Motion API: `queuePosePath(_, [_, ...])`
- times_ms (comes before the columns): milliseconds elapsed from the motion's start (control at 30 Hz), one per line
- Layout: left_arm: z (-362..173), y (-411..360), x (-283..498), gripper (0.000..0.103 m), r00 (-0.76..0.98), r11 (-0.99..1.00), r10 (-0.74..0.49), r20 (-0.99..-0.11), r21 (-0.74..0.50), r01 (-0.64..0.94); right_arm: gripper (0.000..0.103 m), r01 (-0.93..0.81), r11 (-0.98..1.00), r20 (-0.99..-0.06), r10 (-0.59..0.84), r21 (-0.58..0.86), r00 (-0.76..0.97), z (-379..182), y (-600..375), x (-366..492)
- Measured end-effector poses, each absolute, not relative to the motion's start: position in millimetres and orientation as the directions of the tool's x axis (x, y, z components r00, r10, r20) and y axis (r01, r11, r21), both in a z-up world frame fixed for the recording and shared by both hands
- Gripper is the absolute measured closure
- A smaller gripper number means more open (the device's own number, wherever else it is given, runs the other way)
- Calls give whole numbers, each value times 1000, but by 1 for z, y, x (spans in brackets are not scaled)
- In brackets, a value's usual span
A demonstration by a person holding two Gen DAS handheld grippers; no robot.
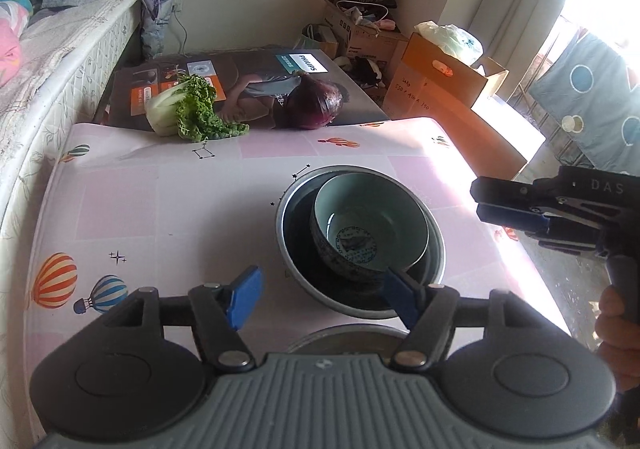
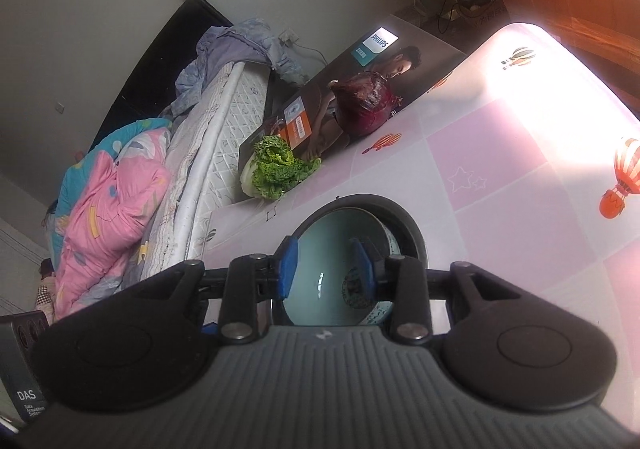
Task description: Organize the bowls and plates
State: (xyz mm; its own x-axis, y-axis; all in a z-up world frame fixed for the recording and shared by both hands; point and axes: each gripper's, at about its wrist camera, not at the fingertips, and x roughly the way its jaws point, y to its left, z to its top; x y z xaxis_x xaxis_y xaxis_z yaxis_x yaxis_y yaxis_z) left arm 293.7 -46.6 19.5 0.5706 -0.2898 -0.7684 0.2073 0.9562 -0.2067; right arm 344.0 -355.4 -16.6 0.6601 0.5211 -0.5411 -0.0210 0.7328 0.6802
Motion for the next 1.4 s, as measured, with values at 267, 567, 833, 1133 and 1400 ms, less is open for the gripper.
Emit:
queuePosePath(267, [53,14,169,14,683,966,-250,-687,-130,223,68,-121,746,-502,549,654,668,0,-347,199])
queuePosePath(567, [27,76,59,7,728,977,-210,-653,-160,139,63,-198,797,-499,528,570,688,-24,-295,68])
queuePosePath(833, [-16,104,25,8,739,992,-100,-666,-128,19,62,-276,792,-543,584,545,603,-56,-222,45])
queuePosePath(1133, [-56,111,43,23,701,999,-24,-713,-49,-17,65,-230,821,-622,552,523,556,-90,-172,74])
queuePosePath(1400, [-72,122,61,58,653,992,-87,-752,-127,-15,83,-196,801,-631,574,566,523,-106,-159,95])
